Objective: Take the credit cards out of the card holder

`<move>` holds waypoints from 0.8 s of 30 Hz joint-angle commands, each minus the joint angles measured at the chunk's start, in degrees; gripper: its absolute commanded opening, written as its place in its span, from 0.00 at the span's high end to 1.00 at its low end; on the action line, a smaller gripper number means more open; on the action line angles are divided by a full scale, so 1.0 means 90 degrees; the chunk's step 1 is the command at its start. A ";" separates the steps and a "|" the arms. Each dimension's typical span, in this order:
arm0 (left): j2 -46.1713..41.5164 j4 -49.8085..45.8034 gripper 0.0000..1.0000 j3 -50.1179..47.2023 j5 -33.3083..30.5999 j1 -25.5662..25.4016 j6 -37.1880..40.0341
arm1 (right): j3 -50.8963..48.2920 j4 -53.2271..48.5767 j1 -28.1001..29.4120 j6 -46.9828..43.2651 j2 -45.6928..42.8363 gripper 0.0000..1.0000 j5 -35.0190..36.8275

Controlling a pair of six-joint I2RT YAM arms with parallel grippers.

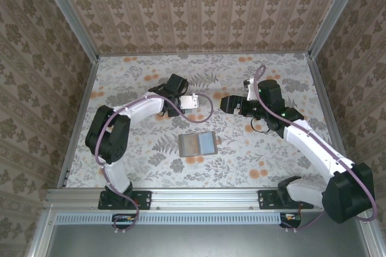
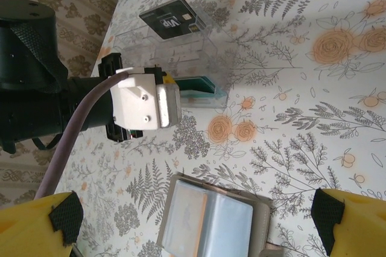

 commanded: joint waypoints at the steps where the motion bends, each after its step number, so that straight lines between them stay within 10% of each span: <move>1: 0.0082 0.0122 0.84 0.0185 -0.0192 0.0054 -0.0077 | 0.0231 0.0084 -0.0059 -0.0033 0.0097 0.00 -0.0186; 24: 0.0390 0.0344 0.71 0.0309 -0.0751 0.0094 -0.0380 | 0.0272 0.0112 -0.0108 0.0050 0.0256 0.00 -0.0405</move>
